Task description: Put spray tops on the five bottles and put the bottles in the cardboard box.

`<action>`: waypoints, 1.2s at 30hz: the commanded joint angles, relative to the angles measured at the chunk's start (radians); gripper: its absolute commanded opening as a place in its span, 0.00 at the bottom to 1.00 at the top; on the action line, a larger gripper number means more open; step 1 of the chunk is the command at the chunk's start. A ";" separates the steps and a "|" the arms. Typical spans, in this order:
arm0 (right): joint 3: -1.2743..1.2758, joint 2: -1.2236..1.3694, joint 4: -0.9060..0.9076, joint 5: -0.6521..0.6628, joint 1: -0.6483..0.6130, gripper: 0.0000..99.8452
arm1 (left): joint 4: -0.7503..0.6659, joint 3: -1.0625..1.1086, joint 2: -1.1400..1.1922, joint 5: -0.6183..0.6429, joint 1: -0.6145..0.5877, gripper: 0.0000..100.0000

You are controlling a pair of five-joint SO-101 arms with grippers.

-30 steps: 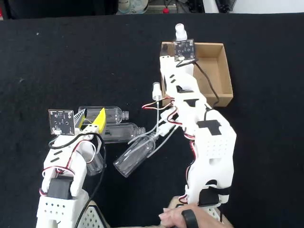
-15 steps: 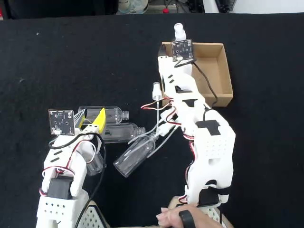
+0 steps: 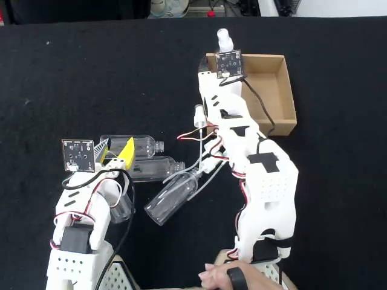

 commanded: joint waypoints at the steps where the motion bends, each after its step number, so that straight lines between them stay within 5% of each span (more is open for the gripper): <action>1: -0.045 -0.013 0.002 0.003 -0.014 0.31 | -0.025 0.022 -0.008 0.000 0.004 0.19; 36: -0.019 -0.062 0.009 -0.058 -0.002 0.33 | -0.023 0.022 -0.008 0.000 0.004 0.19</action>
